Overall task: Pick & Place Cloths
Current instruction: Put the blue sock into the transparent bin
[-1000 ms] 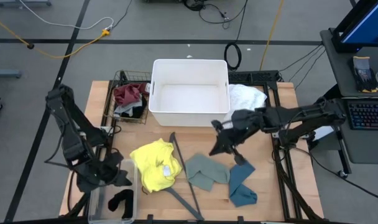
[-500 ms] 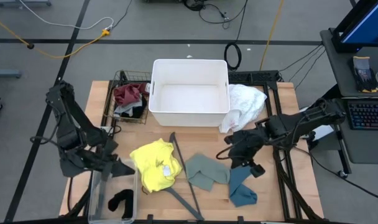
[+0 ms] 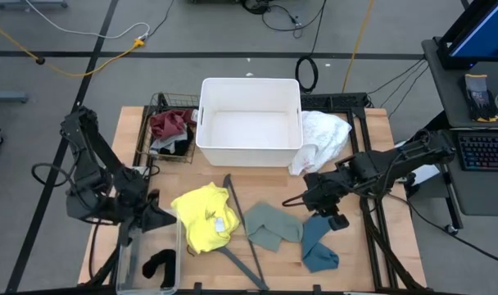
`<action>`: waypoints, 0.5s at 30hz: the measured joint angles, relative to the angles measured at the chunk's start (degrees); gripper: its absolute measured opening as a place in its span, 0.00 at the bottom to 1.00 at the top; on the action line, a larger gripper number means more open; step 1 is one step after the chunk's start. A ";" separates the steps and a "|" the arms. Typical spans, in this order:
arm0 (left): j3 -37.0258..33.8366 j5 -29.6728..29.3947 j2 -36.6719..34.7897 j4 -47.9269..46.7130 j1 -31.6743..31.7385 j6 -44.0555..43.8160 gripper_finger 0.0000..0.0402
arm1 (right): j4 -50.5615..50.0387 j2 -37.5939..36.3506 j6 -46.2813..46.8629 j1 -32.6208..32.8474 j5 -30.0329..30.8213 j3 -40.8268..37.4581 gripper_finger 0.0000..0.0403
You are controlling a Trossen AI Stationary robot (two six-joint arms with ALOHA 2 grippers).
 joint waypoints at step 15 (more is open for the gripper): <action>0.00 -0.02 0.02 1.21 3.59 6.37 0.17 | -0.21 0.00 -0.28 0.37 -6.05 -14.45 0.51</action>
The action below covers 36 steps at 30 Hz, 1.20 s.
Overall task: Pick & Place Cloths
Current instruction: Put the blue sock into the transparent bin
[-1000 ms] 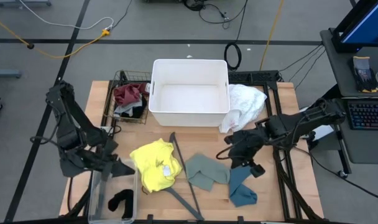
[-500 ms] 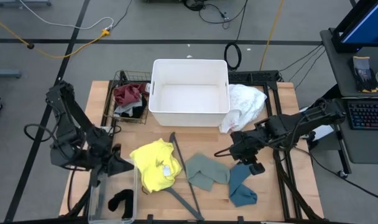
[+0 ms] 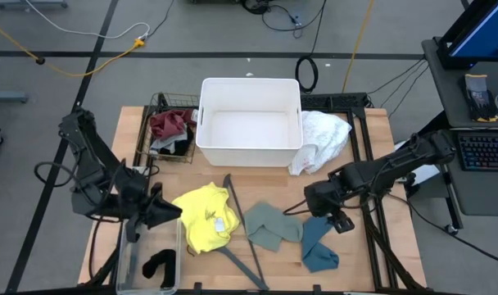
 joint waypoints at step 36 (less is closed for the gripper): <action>0.00 0.02 0.00 -0.02 1.14 -0.09 0.27 | 25.37 1.35 -2.20 8.29 10.82 -14.32 0.51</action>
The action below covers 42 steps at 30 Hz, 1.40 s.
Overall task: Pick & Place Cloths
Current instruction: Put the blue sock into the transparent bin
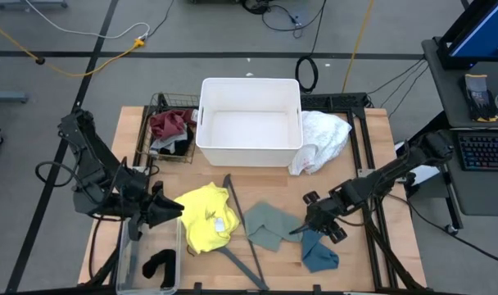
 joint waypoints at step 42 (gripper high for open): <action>0.00 0.02 0.02 0.13 1.42 1.21 0.27 | -3.04 8.69 1.57 0.24 4.19 -0.48 0.01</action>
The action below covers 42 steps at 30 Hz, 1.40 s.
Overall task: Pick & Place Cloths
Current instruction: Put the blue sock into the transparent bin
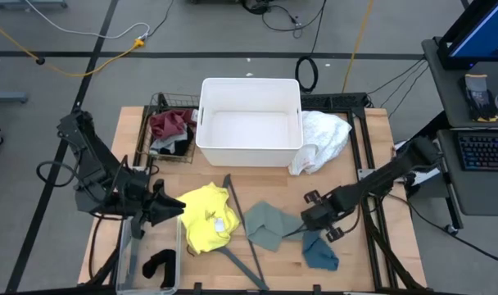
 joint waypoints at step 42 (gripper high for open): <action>0.00 15.74 18.01 31.52 19.36 35.26 0.27 | 39.40 -20.50 6.03 -5.87 -7.66 19.60 0.00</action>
